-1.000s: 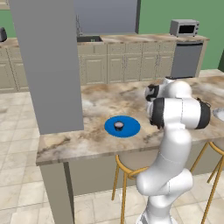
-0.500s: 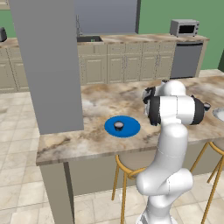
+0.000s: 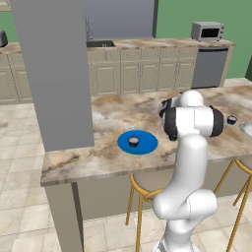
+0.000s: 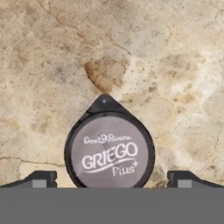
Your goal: Place two yogurt containers on each plate.
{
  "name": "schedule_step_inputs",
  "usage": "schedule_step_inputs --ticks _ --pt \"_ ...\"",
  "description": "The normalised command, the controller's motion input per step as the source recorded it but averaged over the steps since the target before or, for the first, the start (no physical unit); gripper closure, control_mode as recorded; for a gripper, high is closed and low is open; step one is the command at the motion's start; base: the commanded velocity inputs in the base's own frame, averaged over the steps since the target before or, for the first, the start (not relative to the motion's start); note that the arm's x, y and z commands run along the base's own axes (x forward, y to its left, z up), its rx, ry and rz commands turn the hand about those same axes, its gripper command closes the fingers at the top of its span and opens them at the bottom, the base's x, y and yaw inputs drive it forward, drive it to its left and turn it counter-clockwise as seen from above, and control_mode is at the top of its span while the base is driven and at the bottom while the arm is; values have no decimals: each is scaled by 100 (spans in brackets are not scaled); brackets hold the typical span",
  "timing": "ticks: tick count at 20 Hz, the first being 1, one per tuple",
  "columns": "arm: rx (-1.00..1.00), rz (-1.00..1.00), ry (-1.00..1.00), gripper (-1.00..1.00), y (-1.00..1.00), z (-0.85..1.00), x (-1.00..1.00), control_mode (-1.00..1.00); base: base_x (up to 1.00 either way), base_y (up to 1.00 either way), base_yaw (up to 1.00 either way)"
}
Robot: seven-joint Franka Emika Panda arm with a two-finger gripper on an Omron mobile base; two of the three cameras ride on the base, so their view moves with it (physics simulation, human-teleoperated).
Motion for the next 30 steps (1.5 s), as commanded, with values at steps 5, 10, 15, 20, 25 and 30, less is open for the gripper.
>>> schedule_step_inputs --ticks 5,10,15,20,25,30 --pt "0 0 0 -100 0 -15 24 -100 0 0 0" --pt "0 0 0 -100 -3 -9 6 -100 0 0 0" --pt "0 0 0 -100 -1 -14 0 -100 0 0 0" --pt "0 0 0 -100 0 -15 0 -100 0 0 0" --pt "0 0 0 -100 0 -11 0 -100 0 0 0" --pt "0 0 0 100 0 -4 0 -100 0 0 0"
